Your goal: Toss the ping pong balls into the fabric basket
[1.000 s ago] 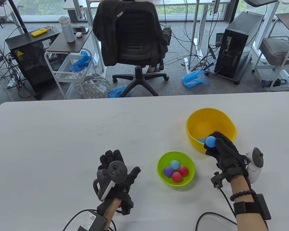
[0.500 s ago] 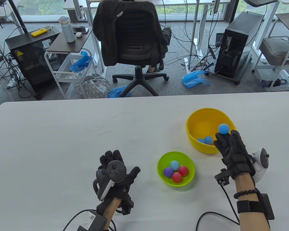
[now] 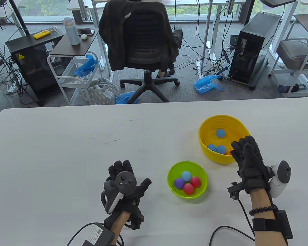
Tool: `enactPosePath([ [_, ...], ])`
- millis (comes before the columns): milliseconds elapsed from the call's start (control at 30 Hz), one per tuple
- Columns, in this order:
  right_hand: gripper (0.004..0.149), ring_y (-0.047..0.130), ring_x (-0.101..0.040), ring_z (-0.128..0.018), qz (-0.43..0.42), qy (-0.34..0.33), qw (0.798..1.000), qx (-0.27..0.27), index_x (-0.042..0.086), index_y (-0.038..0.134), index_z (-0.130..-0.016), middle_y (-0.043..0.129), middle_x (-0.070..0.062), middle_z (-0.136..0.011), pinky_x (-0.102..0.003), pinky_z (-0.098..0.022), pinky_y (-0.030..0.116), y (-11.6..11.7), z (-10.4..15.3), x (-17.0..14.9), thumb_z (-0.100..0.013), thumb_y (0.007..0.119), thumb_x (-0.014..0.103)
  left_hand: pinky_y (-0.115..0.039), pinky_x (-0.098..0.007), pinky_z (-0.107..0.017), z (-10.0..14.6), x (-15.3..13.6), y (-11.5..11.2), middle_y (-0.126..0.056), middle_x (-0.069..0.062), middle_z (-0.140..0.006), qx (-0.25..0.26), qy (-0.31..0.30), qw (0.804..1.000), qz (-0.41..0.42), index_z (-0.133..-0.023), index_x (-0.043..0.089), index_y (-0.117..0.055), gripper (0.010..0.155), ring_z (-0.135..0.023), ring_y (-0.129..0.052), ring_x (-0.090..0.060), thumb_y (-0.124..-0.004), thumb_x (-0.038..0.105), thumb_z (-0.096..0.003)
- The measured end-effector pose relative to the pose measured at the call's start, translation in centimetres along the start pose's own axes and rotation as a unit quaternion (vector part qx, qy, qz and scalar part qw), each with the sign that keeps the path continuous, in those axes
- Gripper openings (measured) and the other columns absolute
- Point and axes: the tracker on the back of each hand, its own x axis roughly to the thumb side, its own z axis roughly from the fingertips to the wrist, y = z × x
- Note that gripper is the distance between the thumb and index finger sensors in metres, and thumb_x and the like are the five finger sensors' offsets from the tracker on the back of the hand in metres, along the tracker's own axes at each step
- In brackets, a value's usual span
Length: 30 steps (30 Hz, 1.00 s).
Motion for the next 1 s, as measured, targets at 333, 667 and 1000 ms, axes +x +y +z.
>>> enactPosePath([
  [333,0.055,0.084,-0.045,-0.083,0.221,-0.075,0.972,0.025,0.014,0.065,-0.105,0.067,-0.023,-0.106,-0.057,-0.062,0.075,3.7,1.0,2.0,-0.061,0.066,0.047,-0.018,-0.076,-0.073,0.0,0.1,-0.1,-0.002,-0.026,-0.117,0.003,-0.005,1.0,-0.003,-0.113,0.006,-0.016,0.102,-0.105,-0.006,-0.057,-0.073,0.059,-0.047],
  [667,0.055,0.094,-0.045,-0.068,0.418,-0.092,0.883,0.195,0.012,0.078,-0.098,0.082,-0.023,-0.096,-0.057,-0.051,0.081,10.7,2.3,1.9,-0.057,0.069,0.048,-0.019,-0.076,-0.073,0.1,0.1,0.0,-0.003,-0.026,-0.117,0.011,-0.004,1.0,-0.014,-0.114,0.006,-0.016,0.102,-0.105,-0.006,-0.057,-0.073,0.06,-0.0472],
  [1000,0.053,0.092,-0.047,-0.071,0.516,-0.049,0.795,0.316,0.013,0.082,-0.094,0.079,-0.023,-0.1,-0.058,-0.052,0.08,15.2,3.9,0.3,-0.057,0.07,0.048,-0.019,-0.076,-0.073,0.2,0.0,0.2,-0.003,-0.026,-0.117,0.018,-0.005,1.0,-0.016,-0.114,0.006,-0.016,0.102,-0.105,-0.006,-0.057,-0.072,0.06,-0.0473],
])
